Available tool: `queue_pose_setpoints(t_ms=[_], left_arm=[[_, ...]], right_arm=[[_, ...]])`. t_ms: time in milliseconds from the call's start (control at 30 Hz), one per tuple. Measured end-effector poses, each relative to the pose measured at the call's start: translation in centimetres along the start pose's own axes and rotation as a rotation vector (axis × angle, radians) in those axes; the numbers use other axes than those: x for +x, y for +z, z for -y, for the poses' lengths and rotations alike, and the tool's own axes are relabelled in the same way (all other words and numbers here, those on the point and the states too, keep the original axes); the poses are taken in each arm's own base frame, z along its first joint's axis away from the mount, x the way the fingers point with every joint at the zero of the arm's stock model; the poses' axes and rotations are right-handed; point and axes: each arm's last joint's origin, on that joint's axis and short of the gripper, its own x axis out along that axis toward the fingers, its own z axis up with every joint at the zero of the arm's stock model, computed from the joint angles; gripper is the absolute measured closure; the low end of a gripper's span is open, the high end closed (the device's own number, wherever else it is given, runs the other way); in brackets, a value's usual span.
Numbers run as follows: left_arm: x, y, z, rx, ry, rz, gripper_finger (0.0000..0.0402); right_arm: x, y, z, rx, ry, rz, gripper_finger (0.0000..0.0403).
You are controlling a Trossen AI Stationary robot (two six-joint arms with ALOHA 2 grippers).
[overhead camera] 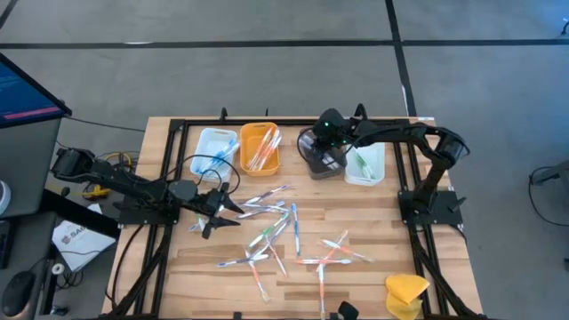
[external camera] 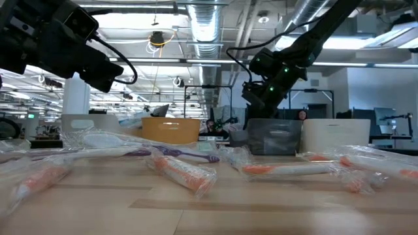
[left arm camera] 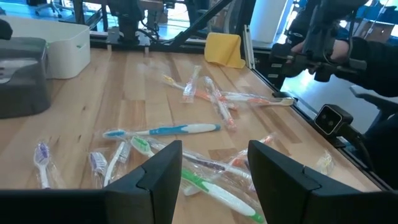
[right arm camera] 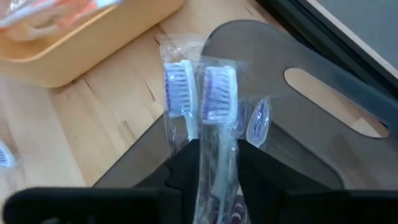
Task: Pick & Place Toothbrushes
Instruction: Put the green toothbrush into right white the bin
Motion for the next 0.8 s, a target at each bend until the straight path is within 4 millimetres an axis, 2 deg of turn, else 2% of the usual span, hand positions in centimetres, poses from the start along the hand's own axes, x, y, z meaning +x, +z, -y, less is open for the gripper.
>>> queue_pose_setpoints(t_ms=[233, 400, 500, 800], left_arm=[[0.0, 0.0, 0.0, 0.002, 0.0, 0.0, 0.0222], [0.0, 0.0, 0.0, 0.0, 0.0, 0.0, 0.0222], [0.0, 0.0, 0.0, 0.0, 0.0, 0.0, 0.0222], [0.0, 0.0, 0.0, 0.002, 0.0, 0.0, 0.0222]], right_arm=[[0.0, -0.1, 0.1, -0.016, -0.003, -0.011, 0.0232], [-0.6, 0.2, -0.1, -0.035, -0.016, 0.007, 0.0199], [-1.8, 0.6, -0.5, -0.072, -0.037, 0.032, 0.0187], [-7.2, 2.0, -2.8, -0.138, -0.08, 0.154, 0.0179]])
